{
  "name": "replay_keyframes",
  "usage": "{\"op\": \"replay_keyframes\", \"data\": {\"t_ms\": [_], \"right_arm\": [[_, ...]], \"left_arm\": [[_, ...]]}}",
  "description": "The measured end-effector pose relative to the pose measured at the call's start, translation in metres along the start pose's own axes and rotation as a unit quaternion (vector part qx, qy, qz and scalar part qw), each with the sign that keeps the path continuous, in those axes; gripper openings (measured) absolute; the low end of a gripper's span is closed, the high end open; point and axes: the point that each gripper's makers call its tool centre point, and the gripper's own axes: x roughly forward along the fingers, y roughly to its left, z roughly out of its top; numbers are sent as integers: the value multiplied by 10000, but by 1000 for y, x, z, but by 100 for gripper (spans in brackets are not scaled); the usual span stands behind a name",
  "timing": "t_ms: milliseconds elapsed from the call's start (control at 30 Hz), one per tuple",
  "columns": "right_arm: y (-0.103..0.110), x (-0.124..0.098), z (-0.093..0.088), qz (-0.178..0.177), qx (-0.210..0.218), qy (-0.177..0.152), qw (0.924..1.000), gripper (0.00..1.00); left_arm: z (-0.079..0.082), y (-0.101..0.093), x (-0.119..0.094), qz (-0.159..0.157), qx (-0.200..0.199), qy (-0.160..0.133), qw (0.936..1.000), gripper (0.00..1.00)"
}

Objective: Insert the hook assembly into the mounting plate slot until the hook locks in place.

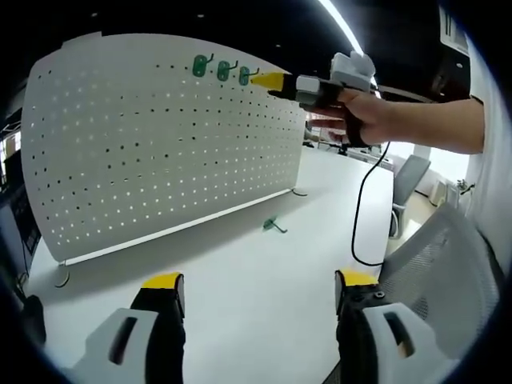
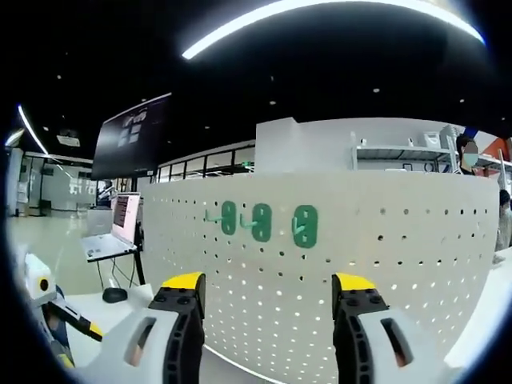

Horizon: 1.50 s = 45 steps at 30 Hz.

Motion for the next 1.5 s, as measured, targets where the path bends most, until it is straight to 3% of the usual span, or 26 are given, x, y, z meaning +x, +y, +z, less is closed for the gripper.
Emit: {"op": "replay_keyframes", "data": {"t_ms": [233,1500], "right_arm": [[11,-11,-14,219,29,119,9997,65],[27,-73,-79,609,212,854,9943,65]], "left_arm": [[-1,-1,0,-18,-7,15,10000,80],[-4,-2,0,-33,-50,56,10000,80]]}}
